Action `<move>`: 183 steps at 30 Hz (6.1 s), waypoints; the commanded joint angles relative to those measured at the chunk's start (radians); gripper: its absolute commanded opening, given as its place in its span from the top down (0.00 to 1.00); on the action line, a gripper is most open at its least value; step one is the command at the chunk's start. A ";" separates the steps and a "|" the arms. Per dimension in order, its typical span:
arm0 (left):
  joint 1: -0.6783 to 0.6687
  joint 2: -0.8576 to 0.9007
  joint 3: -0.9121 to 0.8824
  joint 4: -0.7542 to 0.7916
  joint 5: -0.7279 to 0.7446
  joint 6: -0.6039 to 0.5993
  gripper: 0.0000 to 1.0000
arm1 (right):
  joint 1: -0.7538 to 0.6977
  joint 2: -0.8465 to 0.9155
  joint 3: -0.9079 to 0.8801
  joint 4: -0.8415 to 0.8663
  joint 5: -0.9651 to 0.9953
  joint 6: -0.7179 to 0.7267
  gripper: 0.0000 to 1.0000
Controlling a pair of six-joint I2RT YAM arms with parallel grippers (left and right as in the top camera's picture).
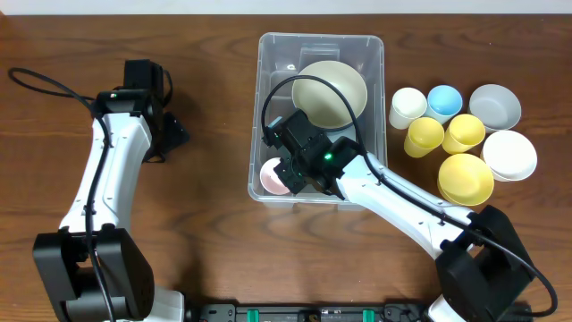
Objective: Pack container
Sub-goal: 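Lift the pink cup and lower it into the front of the bin, then open the right gripper and withdraw it toward the cups, then grasp the front yellow cup's rim with the right gripper, then carry the yellow cup and lower it onto the pink cup in the bin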
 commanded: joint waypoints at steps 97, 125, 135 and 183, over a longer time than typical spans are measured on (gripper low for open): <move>0.002 -0.004 -0.002 -0.003 -0.019 0.003 0.02 | -0.849 -0.216 -0.415 0.201 -0.013 0.445 0.61; 0.002 -0.004 -0.002 -0.003 -0.019 0.003 0.02 | -0.647 -0.443 -0.029 -0.300 0.045 0.229 0.99; 0.002 -0.004 -0.002 -0.003 -0.019 0.003 0.02 | -0.384 -0.439 0.082 -0.314 0.018 0.121 0.99; 0.002 -0.004 -0.002 -0.003 -0.019 0.003 0.02 | 0.009 -0.139 0.082 -0.178 0.037 0.099 0.63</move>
